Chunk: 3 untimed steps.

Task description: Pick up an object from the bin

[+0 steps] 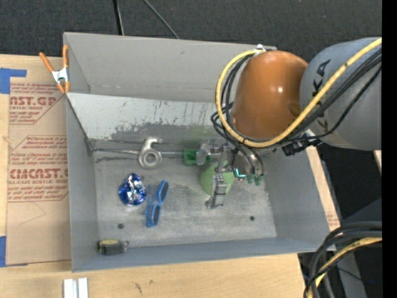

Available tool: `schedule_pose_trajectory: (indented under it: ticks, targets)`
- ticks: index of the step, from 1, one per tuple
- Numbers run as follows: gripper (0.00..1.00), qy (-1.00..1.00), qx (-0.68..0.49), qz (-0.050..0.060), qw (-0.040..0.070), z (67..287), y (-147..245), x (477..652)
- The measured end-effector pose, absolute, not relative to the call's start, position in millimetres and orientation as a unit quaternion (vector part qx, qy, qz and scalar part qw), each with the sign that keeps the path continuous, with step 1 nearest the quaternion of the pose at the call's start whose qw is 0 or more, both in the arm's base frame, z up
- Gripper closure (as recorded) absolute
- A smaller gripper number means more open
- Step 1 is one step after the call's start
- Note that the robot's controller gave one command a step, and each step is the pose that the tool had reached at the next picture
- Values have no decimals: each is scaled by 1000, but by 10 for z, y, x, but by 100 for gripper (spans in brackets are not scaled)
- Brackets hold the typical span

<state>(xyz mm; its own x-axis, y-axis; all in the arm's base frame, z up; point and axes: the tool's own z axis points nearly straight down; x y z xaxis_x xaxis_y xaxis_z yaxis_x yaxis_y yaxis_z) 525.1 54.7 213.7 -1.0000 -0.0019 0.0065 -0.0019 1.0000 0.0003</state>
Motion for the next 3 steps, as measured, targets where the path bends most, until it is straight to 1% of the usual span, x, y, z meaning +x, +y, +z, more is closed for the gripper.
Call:
schedule_pose_trajectory:
  ticks: [1,2,3]
  targets:
    - [0,-1000,-11,0,3,728,994,5451]
    - [0,-981,196,-2,-2,698,1769,5549]
    - [0,-981,195,-1,-5,1588,1994,5370]
